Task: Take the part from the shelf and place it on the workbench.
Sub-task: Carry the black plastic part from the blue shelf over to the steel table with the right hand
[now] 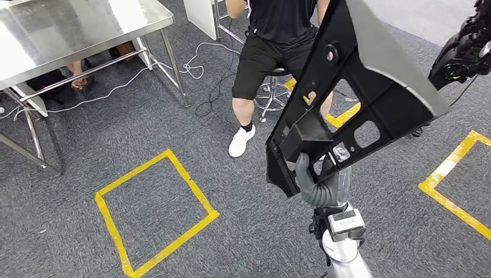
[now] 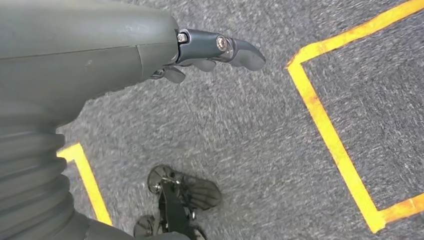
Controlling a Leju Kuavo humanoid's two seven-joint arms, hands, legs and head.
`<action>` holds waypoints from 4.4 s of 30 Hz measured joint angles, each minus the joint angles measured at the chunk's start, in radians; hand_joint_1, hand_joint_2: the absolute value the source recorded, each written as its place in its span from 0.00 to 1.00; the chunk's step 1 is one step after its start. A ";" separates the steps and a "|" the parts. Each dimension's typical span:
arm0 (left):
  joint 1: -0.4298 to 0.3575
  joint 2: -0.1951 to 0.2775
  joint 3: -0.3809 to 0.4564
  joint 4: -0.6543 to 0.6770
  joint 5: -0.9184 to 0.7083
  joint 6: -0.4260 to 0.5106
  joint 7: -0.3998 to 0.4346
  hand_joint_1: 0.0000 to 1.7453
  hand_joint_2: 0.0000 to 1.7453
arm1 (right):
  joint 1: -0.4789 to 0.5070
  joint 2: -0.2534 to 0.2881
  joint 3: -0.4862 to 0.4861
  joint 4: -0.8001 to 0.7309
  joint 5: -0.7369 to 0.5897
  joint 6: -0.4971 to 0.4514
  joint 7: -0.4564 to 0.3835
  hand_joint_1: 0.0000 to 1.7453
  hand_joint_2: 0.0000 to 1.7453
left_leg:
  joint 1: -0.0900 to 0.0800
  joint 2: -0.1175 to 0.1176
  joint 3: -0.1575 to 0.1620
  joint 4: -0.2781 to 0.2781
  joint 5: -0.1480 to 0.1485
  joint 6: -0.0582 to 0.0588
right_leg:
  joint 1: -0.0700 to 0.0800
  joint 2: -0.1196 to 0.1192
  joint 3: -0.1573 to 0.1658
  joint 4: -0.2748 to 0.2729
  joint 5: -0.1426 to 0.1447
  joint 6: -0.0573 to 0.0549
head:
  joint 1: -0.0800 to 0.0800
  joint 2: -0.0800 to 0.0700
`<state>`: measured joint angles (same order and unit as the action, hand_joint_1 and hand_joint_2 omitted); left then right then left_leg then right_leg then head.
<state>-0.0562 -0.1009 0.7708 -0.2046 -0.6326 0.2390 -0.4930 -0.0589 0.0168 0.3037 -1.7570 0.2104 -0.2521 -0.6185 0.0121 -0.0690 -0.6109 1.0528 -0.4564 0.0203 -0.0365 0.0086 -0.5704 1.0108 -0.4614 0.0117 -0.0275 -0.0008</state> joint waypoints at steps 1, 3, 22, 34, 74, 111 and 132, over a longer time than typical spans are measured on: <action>-0.001 0.000 0.000 0.000 -0.002 0.000 0.000 0.00 1.00 | -0.001 0.001 -0.001 0.000 0.001 0.001 0.002 1.00 1.00 | 0.001 0.029 -0.024 0.050 -0.025 -0.005 | 0.001 -0.007 0.003 0.000 -0.002 -0.005 | -0.002 0.000; -0.004 -0.001 0.000 0.000 -0.003 -0.001 0.000 0.00 1.00 | 0.000 0.003 -0.002 0.000 0.003 0.002 0.004 1.00 1.00 | 0.003 0.062 -0.098 0.183 -0.082 -0.010 | 0.008 -0.025 0.007 0.000 -0.009 -0.014 | -0.004 0.000; -0.013 -0.001 -0.001 -0.003 -0.004 -0.008 0.001 0.00 1.00 | 0.007 0.007 -0.006 -0.005 0.005 0.003 0.009 1.00 1.00 | -0.015 0.003 0.048 -0.096 0.053 0.055 | 0.005 -0.008 -0.082 0.169 -0.072 0.034 | 0.008 0.000; -0.006 0.000 0.000 -0.002 -0.005 -0.007 0.001 0.00 1.00 | 0.003 0.018 -0.010 -0.004 0.008 0.013 0.009 1.00 1.00 | 0.004 0.064 -0.117 0.215 -0.088 -0.011 | 0.003 -0.017 0.015 0.005 -0.025 -0.014 | 0.002 0.000; -0.006 0.001 0.000 -0.003 -0.022 -0.027 0.010 0.00 1.00 | 0.013 0.034 -0.026 -0.012 0.025 0.022 0.020 1.00 1.00 | -0.016 0.076 -0.023 -0.031 0.051 0.030 | 0.013 -0.018 0.047 -0.017 -0.042 -0.001 | 0.000 0.000; -0.014 -0.006 0.044 -0.004 0.024 -0.052 0.001 0.00 1.00 | -0.064 0.026 -0.027 0.066 0.014 0.004 0.039 1.00 1.00 | -0.018 0.063 0.035 -0.098 0.059 0.059 | 0.019 -0.009 -0.092 0.233 -0.133 -0.004 | 0.001 0.000; -0.013 -0.008 0.047 -0.004 0.013 -0.050 0.011 0.00 1.00 | -0.086 0.028 -0.028 0.081 0.001 -0.017 0.058 1.00 1.00 | 0.002 0.066 -0.039 0.006 0.062 -0.004 | 0.004 0.001 0.053 -0.016 -0.037 -0.010 | -0.001 0.000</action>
<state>-0.0687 -0.1084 0.8177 -0.2083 -0.6194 0.1889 -0.4824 -0.1448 0.0449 0.2762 -1.6756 0.2117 -0.2689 -0.5606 0.0144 -0.0028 -0.6499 1.0585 -0.3944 0.0162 -0.0323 0.0095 -0.5177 0.9950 -0.4982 0.0015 -0.0287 -0.0008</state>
